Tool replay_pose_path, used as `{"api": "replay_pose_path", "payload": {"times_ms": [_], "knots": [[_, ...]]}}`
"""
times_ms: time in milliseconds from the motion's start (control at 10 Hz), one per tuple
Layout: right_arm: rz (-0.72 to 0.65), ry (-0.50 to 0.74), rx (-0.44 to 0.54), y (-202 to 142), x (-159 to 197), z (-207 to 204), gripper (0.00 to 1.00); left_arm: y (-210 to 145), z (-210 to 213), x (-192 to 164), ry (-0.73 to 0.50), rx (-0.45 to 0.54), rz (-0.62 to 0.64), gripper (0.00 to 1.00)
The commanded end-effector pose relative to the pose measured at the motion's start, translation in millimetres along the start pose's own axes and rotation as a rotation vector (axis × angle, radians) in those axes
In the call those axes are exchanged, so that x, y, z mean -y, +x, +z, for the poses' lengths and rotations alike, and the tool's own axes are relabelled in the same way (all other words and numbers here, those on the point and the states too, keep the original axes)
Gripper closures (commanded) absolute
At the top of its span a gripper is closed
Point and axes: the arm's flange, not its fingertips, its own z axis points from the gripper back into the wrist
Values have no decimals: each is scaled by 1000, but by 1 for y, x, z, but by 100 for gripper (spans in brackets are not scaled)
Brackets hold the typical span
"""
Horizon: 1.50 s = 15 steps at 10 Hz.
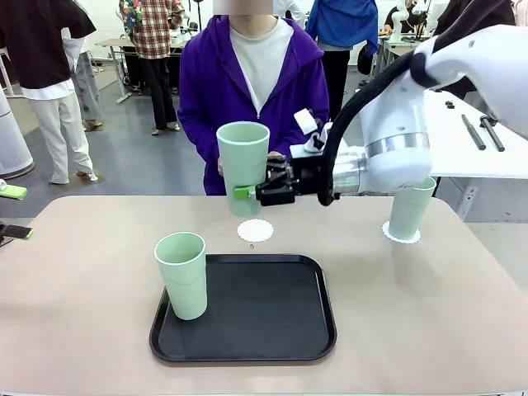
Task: Place coasters on the table and set cups on them.
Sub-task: Take one Reusable plastic cup from the Flat Tray and place it on a coaster set by the human.
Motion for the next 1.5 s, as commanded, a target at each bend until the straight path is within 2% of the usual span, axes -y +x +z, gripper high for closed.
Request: {"api": "replay_pose_path", "payload": {"times_ms": [0,100,300,400,500,900,1200,1400], "knots": [[-37,-28,-43,-8,1,-6,84,1,0,2,-18,10,-16,0],[0,0,0,0,0,0,84,1,0,2,-18,10,-16,0],[0,0,0,0,0,0,84,1,0,2,-18,10,-16,0],[-9,-15,-12,0,1,2,17,1,0,2,-18,10,-16,0],[-7,-52,14,-6,27,7,17,1,0,2,-18,10,-16,0],[-24,35,69,-39,118,16,17,1,0,2,-18,10,-16,0],[-69,17,60,-62,151,11,17,1,0,2,-18,10,-16,0],[-69,11,48,-71,159,8,17,1,0,2,-18,10,-16,0]]}}
